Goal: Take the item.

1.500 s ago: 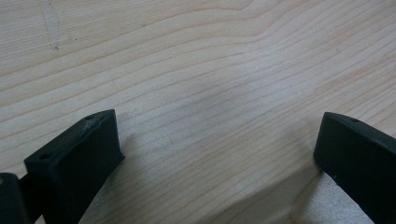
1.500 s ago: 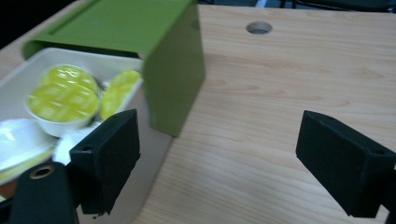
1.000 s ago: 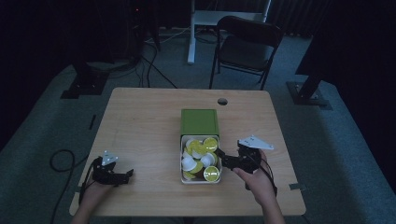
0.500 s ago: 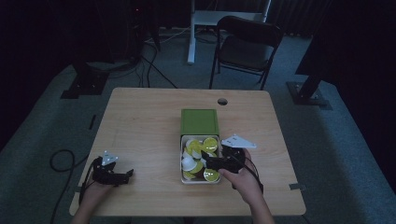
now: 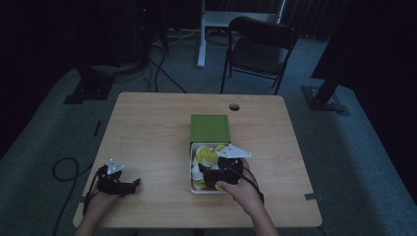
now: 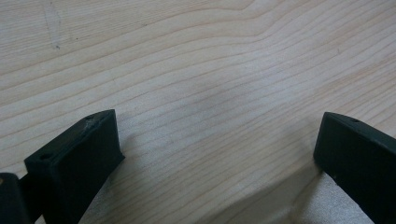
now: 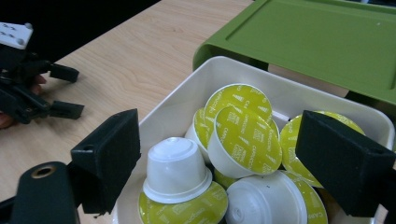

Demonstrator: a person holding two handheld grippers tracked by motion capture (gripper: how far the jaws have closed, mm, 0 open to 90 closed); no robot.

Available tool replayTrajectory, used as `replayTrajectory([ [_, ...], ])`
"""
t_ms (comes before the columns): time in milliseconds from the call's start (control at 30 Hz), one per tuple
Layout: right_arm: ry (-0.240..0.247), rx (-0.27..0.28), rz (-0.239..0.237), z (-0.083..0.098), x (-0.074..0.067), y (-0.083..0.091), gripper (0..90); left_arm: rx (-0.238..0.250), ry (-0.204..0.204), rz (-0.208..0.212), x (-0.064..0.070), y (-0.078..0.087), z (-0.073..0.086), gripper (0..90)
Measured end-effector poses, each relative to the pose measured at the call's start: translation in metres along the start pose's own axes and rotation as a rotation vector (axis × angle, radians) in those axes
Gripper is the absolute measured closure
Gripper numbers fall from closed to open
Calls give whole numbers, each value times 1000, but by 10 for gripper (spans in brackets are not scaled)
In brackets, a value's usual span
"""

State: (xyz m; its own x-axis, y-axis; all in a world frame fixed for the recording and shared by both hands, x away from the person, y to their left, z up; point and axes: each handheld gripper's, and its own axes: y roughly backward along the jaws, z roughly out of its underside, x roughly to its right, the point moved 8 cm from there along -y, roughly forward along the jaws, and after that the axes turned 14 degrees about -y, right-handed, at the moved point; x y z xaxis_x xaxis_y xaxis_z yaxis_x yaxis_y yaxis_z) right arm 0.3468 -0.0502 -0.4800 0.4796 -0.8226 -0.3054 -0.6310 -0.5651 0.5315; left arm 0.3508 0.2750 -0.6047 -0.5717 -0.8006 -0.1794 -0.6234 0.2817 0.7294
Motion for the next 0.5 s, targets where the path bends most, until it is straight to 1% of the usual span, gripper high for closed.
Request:
replayTrajectory([
  [67, 0, 1, 11, 0, 1, -2, 142, 0, 0, 0, 0, 0, 0, 6],
  [133, 12, -1, 26, 0, 2, -4, 148, 1, 1, 0, 0, 0, 0, 6],
  [200, 21, -3, 26, 1, 3, -6, 166, 1, 1, 0, 0, 0, 0, 6],
  [300, 33, -4, 32, 2, 3, -8, 169, 1, 1, 0, 0, 0, 0, 6],
  [333, 35, -4, 36, 2, 3, -9, 179, 1, 1, 0, 0, 0, 0, 6],
  [367, 42, -7, 43, 2, 3, -10, 221, 1, 1, 0, 0, 0, 0, 6],
  [500, 62, -22, 64, 4, 3, -14, 230, 1, 1, -1, 0, 0, 0, 6],
])
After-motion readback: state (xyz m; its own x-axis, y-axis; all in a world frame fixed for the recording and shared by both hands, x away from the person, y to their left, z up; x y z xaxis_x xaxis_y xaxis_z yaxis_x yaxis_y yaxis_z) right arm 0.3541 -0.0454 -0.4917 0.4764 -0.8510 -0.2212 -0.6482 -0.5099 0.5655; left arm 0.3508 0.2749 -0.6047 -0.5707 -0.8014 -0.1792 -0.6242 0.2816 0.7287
